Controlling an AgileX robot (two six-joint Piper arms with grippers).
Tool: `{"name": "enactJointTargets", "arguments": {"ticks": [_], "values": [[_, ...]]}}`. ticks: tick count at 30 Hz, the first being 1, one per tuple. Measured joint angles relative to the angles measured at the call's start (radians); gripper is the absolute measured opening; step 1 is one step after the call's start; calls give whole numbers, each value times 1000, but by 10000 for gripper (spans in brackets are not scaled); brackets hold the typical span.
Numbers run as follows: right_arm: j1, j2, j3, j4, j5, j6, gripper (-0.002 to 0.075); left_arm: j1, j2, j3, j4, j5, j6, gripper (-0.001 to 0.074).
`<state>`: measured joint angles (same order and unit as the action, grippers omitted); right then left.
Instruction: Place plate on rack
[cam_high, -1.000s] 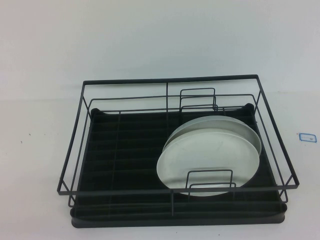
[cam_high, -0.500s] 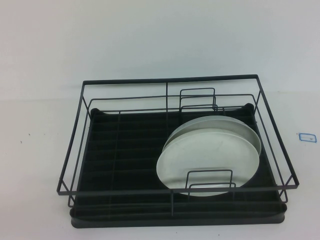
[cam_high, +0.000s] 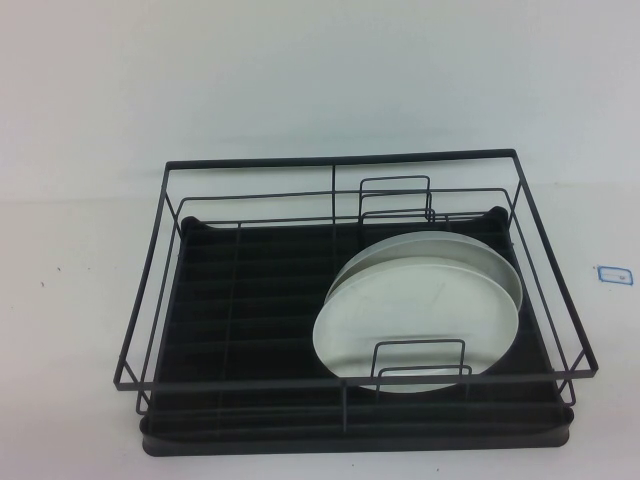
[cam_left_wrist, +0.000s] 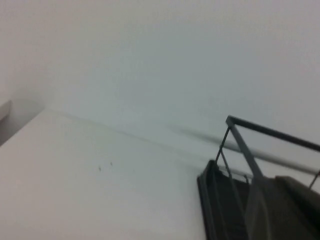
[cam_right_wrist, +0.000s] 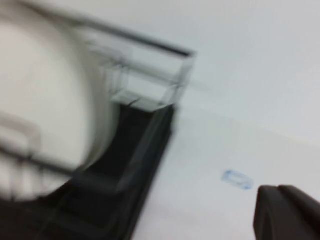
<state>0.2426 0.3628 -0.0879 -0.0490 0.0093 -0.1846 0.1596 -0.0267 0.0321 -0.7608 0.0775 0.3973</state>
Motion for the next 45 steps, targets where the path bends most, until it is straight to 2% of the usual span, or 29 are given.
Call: {"name": "enactJointTargets", "arguments": {"ticks": [4,6,7,12,20,24,30,45], "values": [[-157,-110,104,42,-126,70,18,0,0,0,494,148,-491,1],[-213,-176,111,49,-99,97,18,0,0,0,657,233,-668,1],[-237,-209,113,49,-77,106,18,0,0,0,688,258,-699,1],[-302,-329,115,49,61,124,18,0,0,0,688,255,-711,1],[-307,-373,119,69,244,129,18,-2,0,0,657,257,-711,1],[-291,-373,119,78,313,129,18,-38,0,0,648,259,-711,1],[-279,-373,119,112,375,129,18,-91,0,0,646,259,-709,1],[-279,-373,119,115,398,129,18,-67,-5,0,650,259,-707,1]]}}
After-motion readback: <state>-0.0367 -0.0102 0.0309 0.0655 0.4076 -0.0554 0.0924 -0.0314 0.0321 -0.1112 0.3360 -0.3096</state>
